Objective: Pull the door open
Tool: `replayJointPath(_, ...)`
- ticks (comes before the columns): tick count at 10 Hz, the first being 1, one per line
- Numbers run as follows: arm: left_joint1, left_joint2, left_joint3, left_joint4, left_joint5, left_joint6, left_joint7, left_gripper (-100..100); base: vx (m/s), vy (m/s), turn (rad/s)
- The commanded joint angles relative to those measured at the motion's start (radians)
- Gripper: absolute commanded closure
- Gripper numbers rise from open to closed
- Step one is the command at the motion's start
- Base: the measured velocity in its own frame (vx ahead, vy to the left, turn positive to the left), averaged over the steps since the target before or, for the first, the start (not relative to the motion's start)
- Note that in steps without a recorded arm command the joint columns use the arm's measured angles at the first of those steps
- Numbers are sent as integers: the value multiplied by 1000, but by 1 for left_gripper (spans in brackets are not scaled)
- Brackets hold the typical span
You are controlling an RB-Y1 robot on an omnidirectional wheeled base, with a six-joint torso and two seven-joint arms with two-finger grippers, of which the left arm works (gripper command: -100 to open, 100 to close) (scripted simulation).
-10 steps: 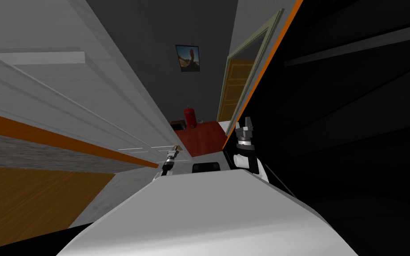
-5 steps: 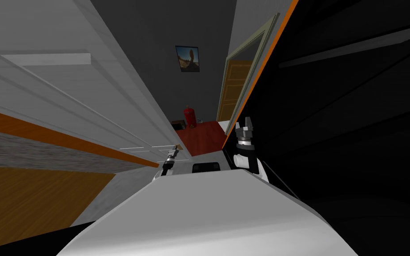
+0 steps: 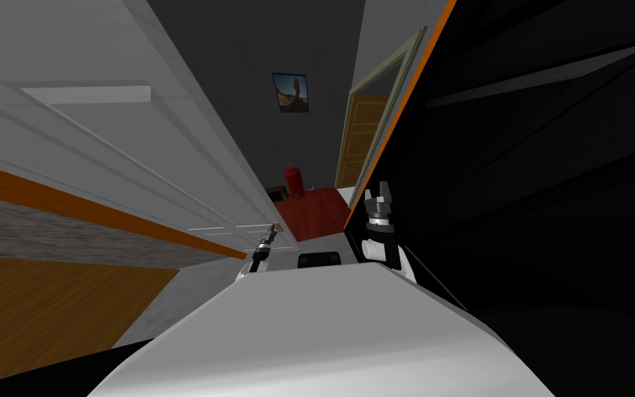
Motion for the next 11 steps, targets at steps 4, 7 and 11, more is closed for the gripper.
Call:
replayJointPath(4,10,-11,-47,-6,25,19,112,100,-40,15,-21)
replayJointPath(7,3,-7,-59,3,39,22,153,100,-29,13,-5)
replayJointPath(11,-18,7,-95,26,79,27,274,100,-36,12,-20)
